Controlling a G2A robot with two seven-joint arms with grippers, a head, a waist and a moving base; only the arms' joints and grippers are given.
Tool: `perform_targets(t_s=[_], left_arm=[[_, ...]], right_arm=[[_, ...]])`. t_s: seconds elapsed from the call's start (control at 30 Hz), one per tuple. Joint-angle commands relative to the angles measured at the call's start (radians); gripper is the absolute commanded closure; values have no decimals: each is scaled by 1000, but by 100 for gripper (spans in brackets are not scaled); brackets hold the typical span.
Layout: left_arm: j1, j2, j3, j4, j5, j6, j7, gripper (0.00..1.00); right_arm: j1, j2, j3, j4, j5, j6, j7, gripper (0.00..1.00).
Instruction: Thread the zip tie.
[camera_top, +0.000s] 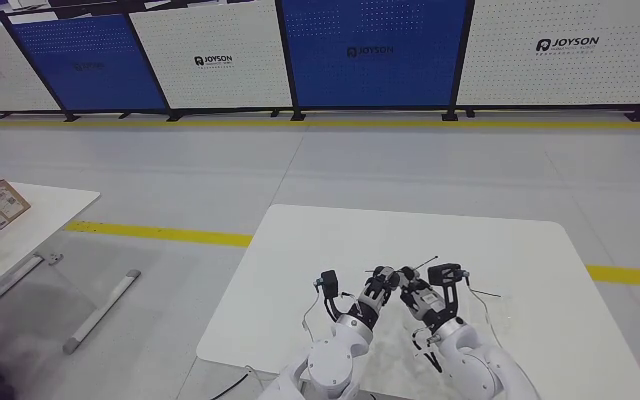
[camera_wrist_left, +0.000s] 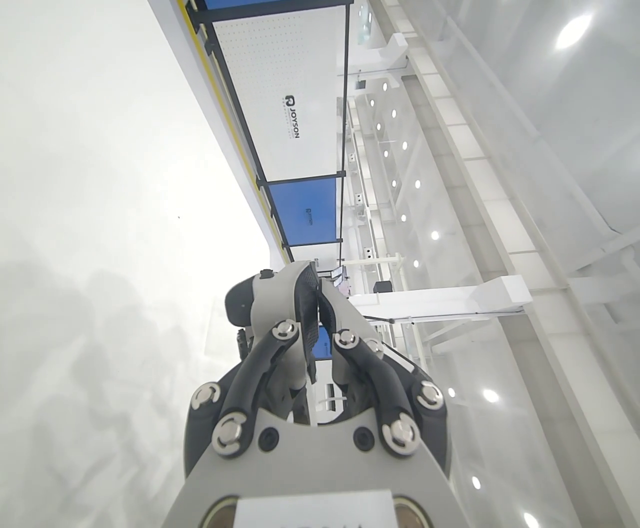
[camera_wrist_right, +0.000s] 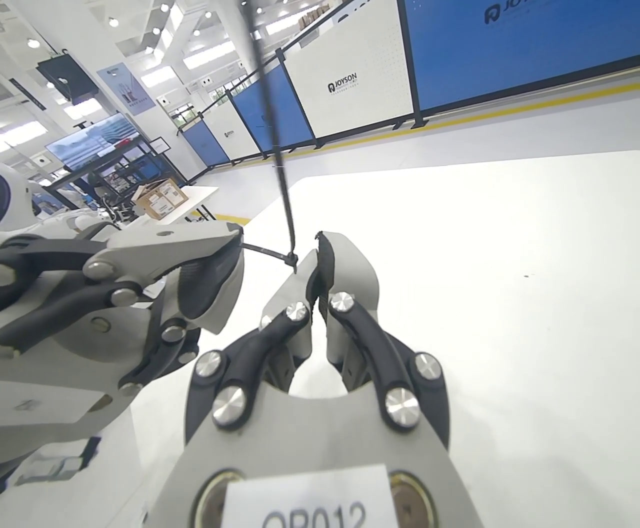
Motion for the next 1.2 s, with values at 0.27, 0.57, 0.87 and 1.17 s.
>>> perform_targets(t_s=[0.27,0.57,0.87,1.17], left_arm=[[-2,-1,1,0,6,8,7,100],[-5,-2,0,7,4,11,18,100],[-8,-4,9,15,17,18,20,100],[-14,-6,9,22,17,18,33,100]], right_arm=[[-4,3,8,-7,-2,-10,3,70],[-25,7,22,-25,-9,-14,-18,82],[-28,8,21,-38,-19,-13,-11,80],[-26,7,16,-31,-24,-2,-6,76]])
